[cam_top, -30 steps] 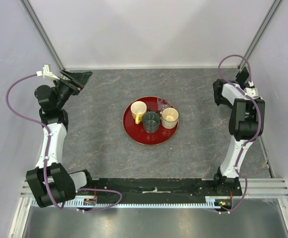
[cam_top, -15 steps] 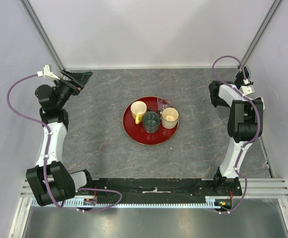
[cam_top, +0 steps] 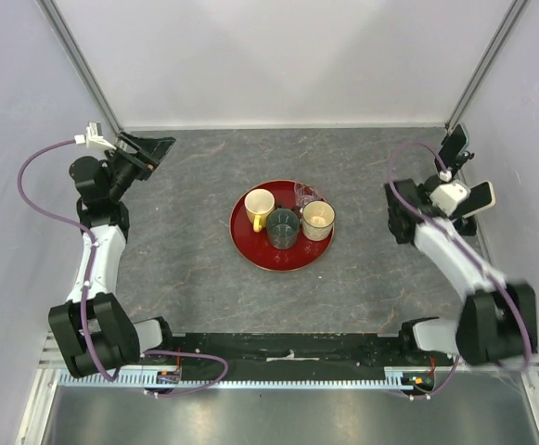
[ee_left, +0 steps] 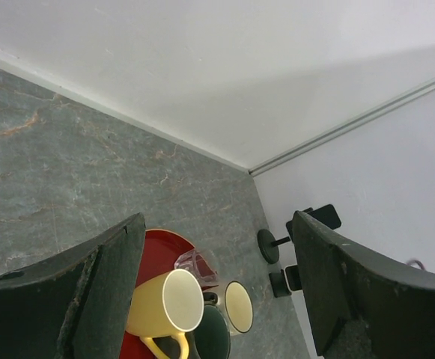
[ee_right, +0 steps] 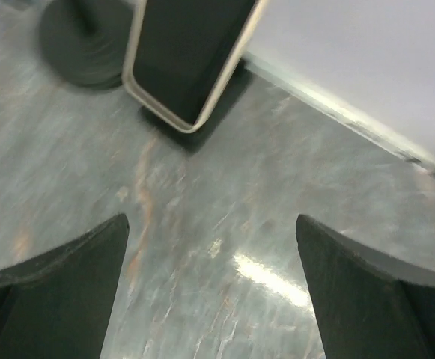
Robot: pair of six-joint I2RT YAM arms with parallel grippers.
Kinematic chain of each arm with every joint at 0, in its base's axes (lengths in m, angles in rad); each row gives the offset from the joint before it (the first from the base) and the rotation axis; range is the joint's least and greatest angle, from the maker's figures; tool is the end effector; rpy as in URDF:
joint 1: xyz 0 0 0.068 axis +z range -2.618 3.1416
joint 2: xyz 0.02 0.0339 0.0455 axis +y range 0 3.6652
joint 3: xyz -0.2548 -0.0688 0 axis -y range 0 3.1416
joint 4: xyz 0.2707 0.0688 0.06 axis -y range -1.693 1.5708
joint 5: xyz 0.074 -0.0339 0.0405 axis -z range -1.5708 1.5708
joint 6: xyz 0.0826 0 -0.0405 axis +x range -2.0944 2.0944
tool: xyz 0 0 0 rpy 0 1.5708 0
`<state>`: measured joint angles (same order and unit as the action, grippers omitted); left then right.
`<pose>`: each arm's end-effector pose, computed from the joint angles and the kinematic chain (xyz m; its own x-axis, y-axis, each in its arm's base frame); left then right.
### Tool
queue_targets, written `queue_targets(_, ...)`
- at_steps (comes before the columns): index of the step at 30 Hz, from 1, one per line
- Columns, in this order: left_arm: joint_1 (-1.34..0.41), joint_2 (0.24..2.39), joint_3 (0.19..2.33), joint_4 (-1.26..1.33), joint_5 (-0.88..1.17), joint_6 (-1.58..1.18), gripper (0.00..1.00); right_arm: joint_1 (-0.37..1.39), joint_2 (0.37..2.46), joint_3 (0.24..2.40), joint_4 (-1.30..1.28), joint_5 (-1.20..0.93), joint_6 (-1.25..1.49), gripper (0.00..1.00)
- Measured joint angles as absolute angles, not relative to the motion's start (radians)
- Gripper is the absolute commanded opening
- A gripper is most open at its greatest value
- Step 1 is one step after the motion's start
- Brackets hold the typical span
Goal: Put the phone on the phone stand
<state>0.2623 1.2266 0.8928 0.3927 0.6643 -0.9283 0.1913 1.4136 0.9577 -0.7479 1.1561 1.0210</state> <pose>0.3495 0.0411 0.3295 -0.2784 -0.7274 -0.6272 0.2793 0.5635 -0.7775 0.2972 -0.0194 0.1997 -0.2692 0.2978 -0.9159 0.9098 0.3906 -0.1404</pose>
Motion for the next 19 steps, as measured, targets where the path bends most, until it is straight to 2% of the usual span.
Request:
queue_targets(5,0.241,1.234,0.894,0.389,0.665,-0.9,0.85,0.173,0.952,0.658,-0.383,0.54,0.66,0.98)
queue_targets(9,0.152,1.234,0.912,0.368,0.664,-0.847,0.85,0.178,0.796,0.595,-0.275,0.167,0.563,0.98)
queue_targets(13,-0.038,1.214,0.929,0.311,0.629,-0.741,0.9,0.179,0.632,0.55,-0.323,0.011,0.532,0.98)
queue_targets(18,-0.406,1.081,0.925,0.208,0.493,-0.543,0.92,0.179,0.246,0.552,-0.452,-0.059,0.55,0.98)
queue_targets(19,-0.47,1.04,0.917,0.204,0.466,-0.509,0.92,0.179,0.224,0.58,-0.476,-0.059,0.559,0.98)
